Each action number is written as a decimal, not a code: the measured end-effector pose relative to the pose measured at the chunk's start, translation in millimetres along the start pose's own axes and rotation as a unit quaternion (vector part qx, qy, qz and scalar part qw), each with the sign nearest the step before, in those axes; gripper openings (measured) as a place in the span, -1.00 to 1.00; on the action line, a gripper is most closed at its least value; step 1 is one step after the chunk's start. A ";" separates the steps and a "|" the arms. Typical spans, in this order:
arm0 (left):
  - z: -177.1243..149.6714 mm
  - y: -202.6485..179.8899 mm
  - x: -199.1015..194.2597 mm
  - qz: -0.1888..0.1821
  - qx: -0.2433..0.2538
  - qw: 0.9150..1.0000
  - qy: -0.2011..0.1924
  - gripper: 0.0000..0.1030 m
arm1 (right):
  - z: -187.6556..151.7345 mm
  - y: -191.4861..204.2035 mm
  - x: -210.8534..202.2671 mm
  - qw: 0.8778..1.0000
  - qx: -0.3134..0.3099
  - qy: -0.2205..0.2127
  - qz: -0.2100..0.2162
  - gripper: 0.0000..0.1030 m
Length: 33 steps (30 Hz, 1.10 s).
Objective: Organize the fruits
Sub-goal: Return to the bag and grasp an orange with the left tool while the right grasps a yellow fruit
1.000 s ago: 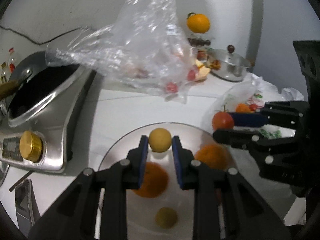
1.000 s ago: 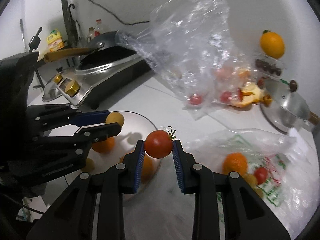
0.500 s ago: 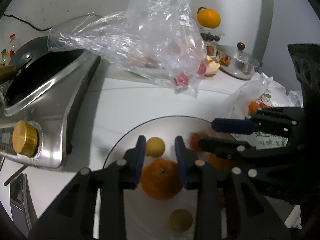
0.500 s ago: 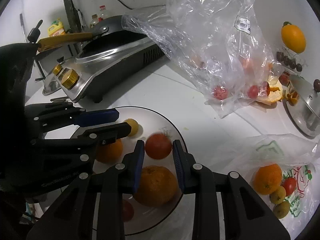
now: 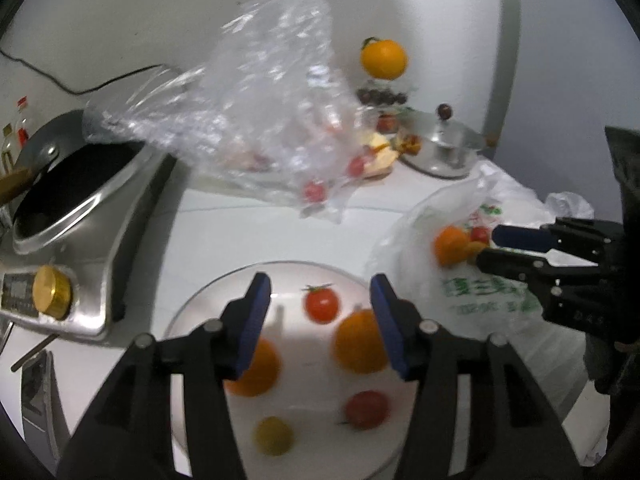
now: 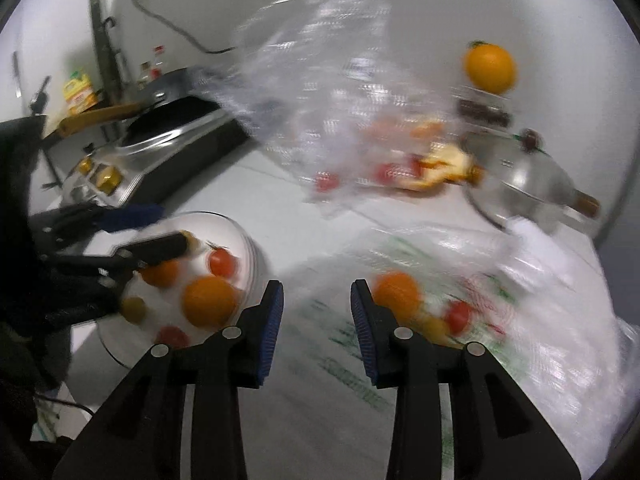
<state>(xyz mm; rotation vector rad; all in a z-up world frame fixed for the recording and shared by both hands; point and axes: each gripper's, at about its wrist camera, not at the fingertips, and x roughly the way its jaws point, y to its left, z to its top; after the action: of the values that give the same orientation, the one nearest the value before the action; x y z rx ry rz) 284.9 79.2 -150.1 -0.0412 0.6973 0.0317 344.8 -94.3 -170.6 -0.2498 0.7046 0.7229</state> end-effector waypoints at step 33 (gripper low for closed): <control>25.0 -132.1 90.4 -0.041 0.108 0.991 0.067 0.12 | -43.4 -111.2 -7.5 0.998 0.054 0.034 0.007 -0.42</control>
<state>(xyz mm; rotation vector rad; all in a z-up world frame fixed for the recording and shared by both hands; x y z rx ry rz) 375.8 -50.1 -185.4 0.1366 0.8286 -0.1254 394.6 -198.7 -200.8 -0.1710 0.8094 0.6890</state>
